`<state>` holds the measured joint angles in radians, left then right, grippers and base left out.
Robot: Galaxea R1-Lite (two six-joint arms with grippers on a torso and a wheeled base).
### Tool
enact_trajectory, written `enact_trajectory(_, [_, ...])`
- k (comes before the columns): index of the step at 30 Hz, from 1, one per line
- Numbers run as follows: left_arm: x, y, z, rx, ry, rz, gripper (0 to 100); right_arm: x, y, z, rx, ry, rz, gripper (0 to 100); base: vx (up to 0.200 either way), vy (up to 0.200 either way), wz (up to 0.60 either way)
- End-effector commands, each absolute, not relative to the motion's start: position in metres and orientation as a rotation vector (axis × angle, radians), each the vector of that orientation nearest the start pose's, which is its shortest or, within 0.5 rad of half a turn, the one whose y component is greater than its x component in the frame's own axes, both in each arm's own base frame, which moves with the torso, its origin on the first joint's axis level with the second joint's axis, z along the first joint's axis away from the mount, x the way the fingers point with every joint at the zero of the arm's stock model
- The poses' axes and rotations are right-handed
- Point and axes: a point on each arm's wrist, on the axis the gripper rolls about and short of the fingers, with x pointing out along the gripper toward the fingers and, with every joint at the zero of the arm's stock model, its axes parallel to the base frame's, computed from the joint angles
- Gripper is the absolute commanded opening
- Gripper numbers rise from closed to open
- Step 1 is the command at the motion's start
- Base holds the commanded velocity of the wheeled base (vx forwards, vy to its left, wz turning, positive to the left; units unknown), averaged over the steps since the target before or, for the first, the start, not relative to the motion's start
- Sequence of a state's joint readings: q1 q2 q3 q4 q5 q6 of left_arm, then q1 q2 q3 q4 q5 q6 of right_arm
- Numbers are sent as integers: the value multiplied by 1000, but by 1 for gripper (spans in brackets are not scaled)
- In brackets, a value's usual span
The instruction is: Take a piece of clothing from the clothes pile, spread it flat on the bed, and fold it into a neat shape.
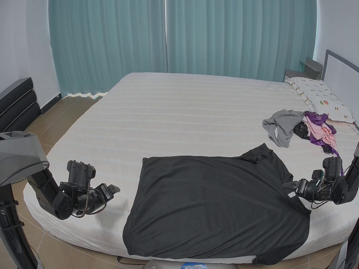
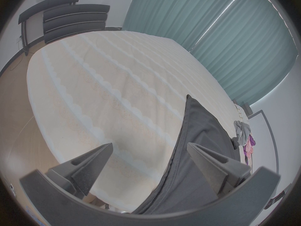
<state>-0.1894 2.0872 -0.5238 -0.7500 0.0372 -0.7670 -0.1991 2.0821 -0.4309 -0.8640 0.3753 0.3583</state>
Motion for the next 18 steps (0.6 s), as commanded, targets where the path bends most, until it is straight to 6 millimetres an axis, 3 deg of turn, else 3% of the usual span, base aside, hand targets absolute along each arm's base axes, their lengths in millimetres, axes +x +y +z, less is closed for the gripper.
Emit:
enact_trajectory(1, [290,-55,12,-635,818,174,100,275,-47,9,563,787,31,100,0,-200,0])
enact_trajectory(6, [289,-57,12,-633,822,170,100,276,-47,8,564,790,31,100,0,-200,0])
enact_trajectory(18, [290,-58,15,-654,812,169,100,275,-47,7,565,795,30,100,0,0,0])
